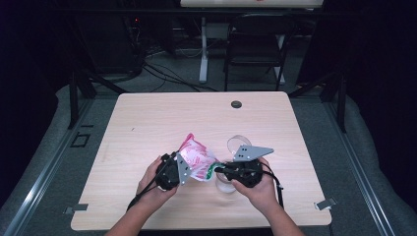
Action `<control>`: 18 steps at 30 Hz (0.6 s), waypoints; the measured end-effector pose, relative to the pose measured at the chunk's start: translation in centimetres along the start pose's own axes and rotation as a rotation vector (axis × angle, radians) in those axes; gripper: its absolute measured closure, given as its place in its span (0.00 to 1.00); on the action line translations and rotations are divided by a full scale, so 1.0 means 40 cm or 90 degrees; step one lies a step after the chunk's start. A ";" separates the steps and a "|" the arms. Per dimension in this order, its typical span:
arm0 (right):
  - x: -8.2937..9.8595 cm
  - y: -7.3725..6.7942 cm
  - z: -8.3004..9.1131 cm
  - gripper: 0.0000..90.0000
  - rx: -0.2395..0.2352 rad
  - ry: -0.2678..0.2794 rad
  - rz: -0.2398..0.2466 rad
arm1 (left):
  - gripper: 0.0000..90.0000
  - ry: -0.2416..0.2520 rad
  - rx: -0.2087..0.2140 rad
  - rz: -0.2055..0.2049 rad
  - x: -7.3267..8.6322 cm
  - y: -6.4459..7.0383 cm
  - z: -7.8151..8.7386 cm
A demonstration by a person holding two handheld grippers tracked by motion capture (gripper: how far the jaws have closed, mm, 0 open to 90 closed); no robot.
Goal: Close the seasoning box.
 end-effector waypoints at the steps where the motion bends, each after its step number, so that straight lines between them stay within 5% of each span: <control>1: -0.001 0.001 0.001 1.00 0.001 0.002 -0.001 | 0.63 -0.003 0.001 -0.003 -0.001 -0.001 0.001; 18: -0.001 0.015 0.018 1.00 0.011 0.006 -0.004 | 0.63 -0.004 -0.028 -0.052 -0.035 -0.028 0.000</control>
Point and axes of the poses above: each handheld gripper's, and its own axes: z roughly backward along the jaws, x roughly out of its underside, y roughly to its right, the point moved 8 cm from there along -z, roughly forward along the jaws, and after that the axes turned 9 degrees about -z, right-handed, at the moved point
